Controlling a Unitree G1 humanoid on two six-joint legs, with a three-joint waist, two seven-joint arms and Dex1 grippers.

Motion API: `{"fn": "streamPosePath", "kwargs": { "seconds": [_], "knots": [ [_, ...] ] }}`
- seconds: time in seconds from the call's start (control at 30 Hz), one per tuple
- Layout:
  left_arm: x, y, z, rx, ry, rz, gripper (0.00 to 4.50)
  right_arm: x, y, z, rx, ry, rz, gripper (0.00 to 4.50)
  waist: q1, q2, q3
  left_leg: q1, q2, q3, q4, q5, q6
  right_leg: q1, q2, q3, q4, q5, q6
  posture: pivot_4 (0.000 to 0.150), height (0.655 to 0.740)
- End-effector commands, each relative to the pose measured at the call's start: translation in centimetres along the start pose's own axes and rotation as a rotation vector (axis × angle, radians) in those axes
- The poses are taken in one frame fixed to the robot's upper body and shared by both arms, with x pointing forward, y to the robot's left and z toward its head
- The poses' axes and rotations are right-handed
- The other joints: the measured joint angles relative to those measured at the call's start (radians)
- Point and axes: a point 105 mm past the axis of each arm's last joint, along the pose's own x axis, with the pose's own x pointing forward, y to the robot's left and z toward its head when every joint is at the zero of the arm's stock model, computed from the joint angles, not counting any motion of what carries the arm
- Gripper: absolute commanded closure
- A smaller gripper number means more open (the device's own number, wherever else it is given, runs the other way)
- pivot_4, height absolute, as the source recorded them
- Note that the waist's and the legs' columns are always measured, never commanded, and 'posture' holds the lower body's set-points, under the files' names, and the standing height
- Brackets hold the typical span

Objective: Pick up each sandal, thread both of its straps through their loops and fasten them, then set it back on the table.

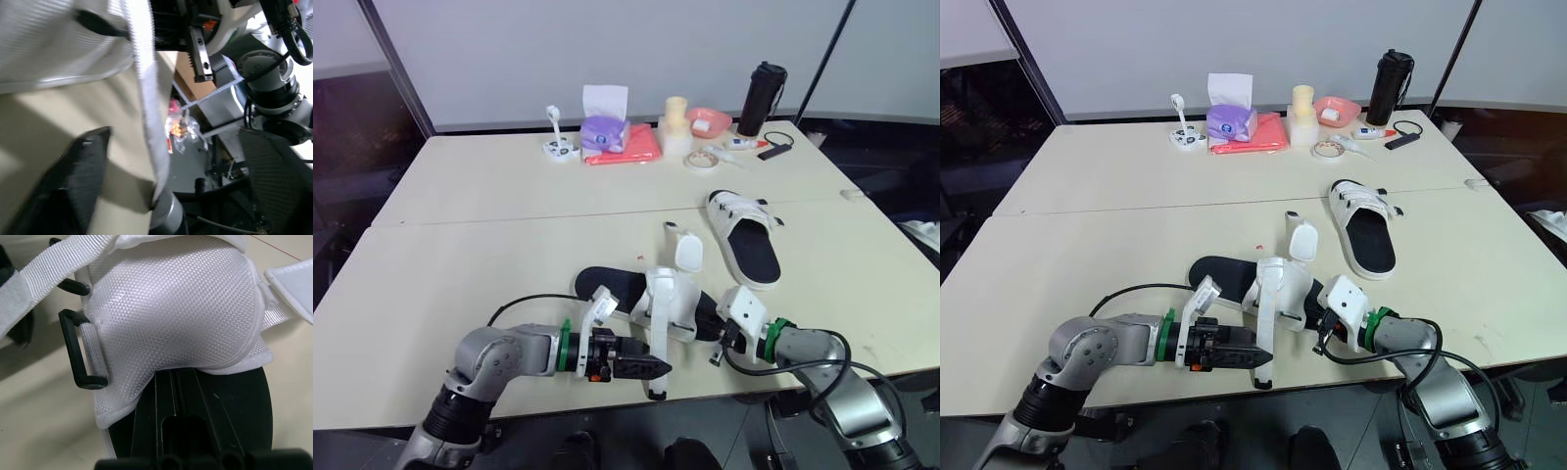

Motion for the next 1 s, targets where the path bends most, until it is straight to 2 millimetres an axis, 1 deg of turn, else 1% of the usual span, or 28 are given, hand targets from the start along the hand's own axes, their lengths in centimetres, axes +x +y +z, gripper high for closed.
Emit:
{"fn": "streamPosePath", "kwargs": {
  "seconds": [0.03,0.07,0.1,0.17,0.37,0.5,0.63,0.73,0.9,1.0],
  "knots": [
    [0.2,-1.1,0.1,0.030,0.023,-0.057,2.43,0.3,1.5,-1.5,0.041,0.060,0.061,4.50,0.000,0.000,0.000,0.000,0.000,0.000,0.000,0.000,0.000,0.000,0.000,0.000,0.000,0.000,0.000,0.150,0.7400],
    [0.2,-1.0,0.1,0.029,0.024,-0.057,2.87,0.3,1.3,-1.5,0.037,0.059,0.058,4.50,0.000,0.000,0.000,0.000,0.000,0.000,0.000,0.000,0.000,0.000,0.000,0.000,0.000,0.000,0.000,0.150,0.7400],
    [0.2,-1.0,0.1,0.032,0.028,-0.057,3.48,0.3,1.2,-1.4,0.032,0.058,0.053,4.50,0.000,0.000,0.000,0.000,0.000,0.000,0.000,0.000,0.000,0.000,0.000,0.000,0.000,0.000,0.000,0.150,0.7400],
    [0.1,-0.9,0.1,0.041,0.038,-0.059,4.42,0.4,0.9,-1.3,0.025,0.054,0.044,4.50,0.000,0.000,0.000,0.000,0.000,0.000,0.000,0.000,0.000,0.000,0.000,0.000,-0.001,0.000,0.000,0.150,0.7400],
    [0.4,-1.0,-0.2,0.054,0.057,-0.074,4.48,0.6,0.0,-0.8,0.004,0.041,0.020,4.50,-0.002,0.000,0.000,0.000,0.000,0.001,0.000,0.000,0.000,0.000,0.000,0.000,-0.001,0.000,-0.001,0.150,0.7400],
    [0.4,-0.8,0.4,0.089,0.031,-0.071,4.48,0.7,-0.5,-0.7,-0.006,0.038,0.009,4.50,-0.001,0.000,0.000,0.000,0.000,0.001,0.001,0.000,0.000,0.000,0.000,0.000,-0.001,0.000,-0.001,0.150,0.7400],
    [-0.9,-0.6,2.9,0.146,-0.038,-0.068,4.48,0.6,-0.9,-0.9,-0.012,0.042,0.005,4.50,-0.001,0.000,0.000,0.000,0.000,0.001,0.001,0.000,0.000,0.000,0.000,0.000,-0.001,0.000,-0.001,0.150,0.7400],
    [-2.5,-1.0,4.9,0.165,-0.061,-0.106,4.48,0.6,-0.9,-1.0,-0.015,0.047,0.008,4.50,-0.001,0.000,0.000,0.000,0.000,0.001,0.001,0.000,0.000,0.000,0.000,0.000,-0.001,0.000,-0.001,0.150,0.7400],
    [-4.4,-1.4,6.7,0.145,-0.062,-0.184,4.48,0.7,-1.0,-1.2,-0.024,0.052,0.017,4.50,-0.001,0.000,0.000,0.000,0.000,0.001,0.001,0.000,0.000,0.000,0.000,0.000,-0.001,0.000,-0.001,0.150,0.7400],
    [-5.1,-1.0,8.6,0.154,-0.079,-0.204,4.48,0.9,-1.1,-1.2,-0.035,0.052,0.022,4.50,0.000,-0.001,0.001,0.000,0.000,0.001,0.001,0.000,0.000,0.000,0.000,0.000,-0.001,0.000,-0.001,0.150,0.7400]
  ]
}}
